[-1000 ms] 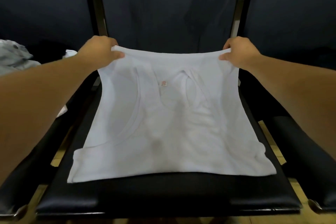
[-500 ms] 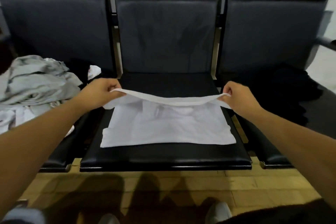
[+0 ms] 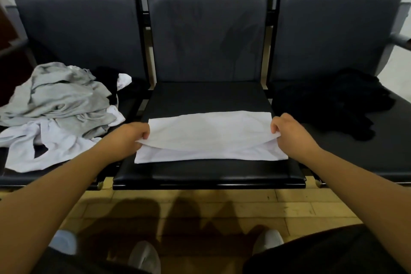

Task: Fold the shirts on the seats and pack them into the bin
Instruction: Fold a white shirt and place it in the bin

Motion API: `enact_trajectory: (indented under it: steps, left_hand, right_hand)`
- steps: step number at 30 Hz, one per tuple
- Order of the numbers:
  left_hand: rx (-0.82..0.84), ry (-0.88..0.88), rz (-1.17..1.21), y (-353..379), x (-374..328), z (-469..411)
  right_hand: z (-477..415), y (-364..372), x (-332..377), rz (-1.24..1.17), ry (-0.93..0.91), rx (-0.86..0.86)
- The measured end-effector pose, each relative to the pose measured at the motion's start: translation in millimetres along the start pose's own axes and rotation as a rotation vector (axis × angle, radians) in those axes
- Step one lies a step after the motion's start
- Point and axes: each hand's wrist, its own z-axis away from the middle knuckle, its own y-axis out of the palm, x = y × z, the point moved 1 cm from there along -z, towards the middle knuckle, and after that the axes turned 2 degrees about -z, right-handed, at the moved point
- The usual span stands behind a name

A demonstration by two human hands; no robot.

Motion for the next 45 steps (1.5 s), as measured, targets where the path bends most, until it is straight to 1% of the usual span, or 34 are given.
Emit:
enact_trajectory:
  steps: [2,6,8,11,13,14,16,17,18,20,23,25,28,31,32,33,35,36,37,38,40,41,42,43,44,45]
  left_hand:
    - [0.0,0.032,-0.029,0,6,1]
    - [0.178,0.072,-0.17,10,17,2]
    - [0.248,0.064,-0.237,13,17,0]
    - [0.309,0.047,-0.265,10,12,-1]
    - [0.292,0.028,-0.181,7,8,1]
    - [0.238,0.047,-0.119,5,4,1]
    - [0.067,0.116,-0.037,5,-10,-1]
    - [-0.002,0.151,-0.031,7,-19,-2]
    - [-0.027,0.199,-0.034,10,-29,-4]
    - [-0.051,0.267,-0.062,24,-51,-11]
    - [-0.072,0.271,-0.066,44,-76,-17]
    - [-0.044,0.256,-0.071,56,-78,-19]
    - [-0.037,0.271,-0.065,63,-72,-20]
    - [-0.089,0.307,-0.09,57,-71,-21]
    - [-0.084,0.322,-0.085,54,-71,-20]
    - [-0.049,0.338,-0.074,51,-72,-18]
    - [0.07,0.359,-0.046,48,-75,-12]
    - [0.132,0.34,-0.001,47,-76,-8]
    - [0.163,0.283,0.084,45,-77,-7]
    - [0.144,0.196,0.185,44,-77,-8]
    - [-0.03,-0.04,0.305,41,-68,-17]
    - [-0.13,-0.186,0.284,40,-60,-24]
    - [-0.195,-0.342,0.232,41,-52,-29]
    - [-0.199,-0.504,0.176,41,-45,-33]
    - [-0.158,-0.646,0.14,43,-40,-35]
    - [-0.107,-0.742,0.12,43,-37,-37]
  right_hand:
    - [5,-2,4,0.059,-0.038,0.029]
    - [18,5,5,0.303,-0.096,0.231]
    - [20,4,3,0.391,-0.097,0.257]
    - [16,-4,6,0.448,-0.084,0.273]
    - [12,-10,10,0.401,-0.057,0.309]
    - [9,-12,13,0.34,-0.032,0.302]
    - [6,-11,24,0.198,-0.038,0.184]
    - [5,-6,32,0.125,-0.082,0.108]
    - [6,1,42,0.047,-0.14,0.057]
    - [10,20,63,-0.03,-0.268,0.058]
    - [12,48,78,0.057,-0.419,0.066]
    - [14,63,76,0.112,-0.489,0.001]
    - [17,74,71,0.131,-0.507,-0.082]
    - [17,71,68,0.102,-0.532,-0.154]
    - [18,69,67,0.087,-0.536,-0.17]
    - [19,67,67,0.087,-0.539,-0.167]
    - [25,66,68,0.132,-0.565,-0.116]
    - [28,66,69,0.159,-0.586,-0.091]
    - [30,66,70,0.165,-0.59,-0.083]
    - [30,65,74,0.153,-0.581,-0.094]
    - [25,64,82,0.096,-0.508,-0.155]
    - [21,64,88,0.058,-0.449,-0.184]
    - [18,64,93,0.024,-0.385,-0.209]
    - [15,65,98,0.004,-0.323,-0.217]
    - [13,67,103,-0.002,-0.266,-0.201]
    - [11,70,108,-0.006,-0.209,-0.152]
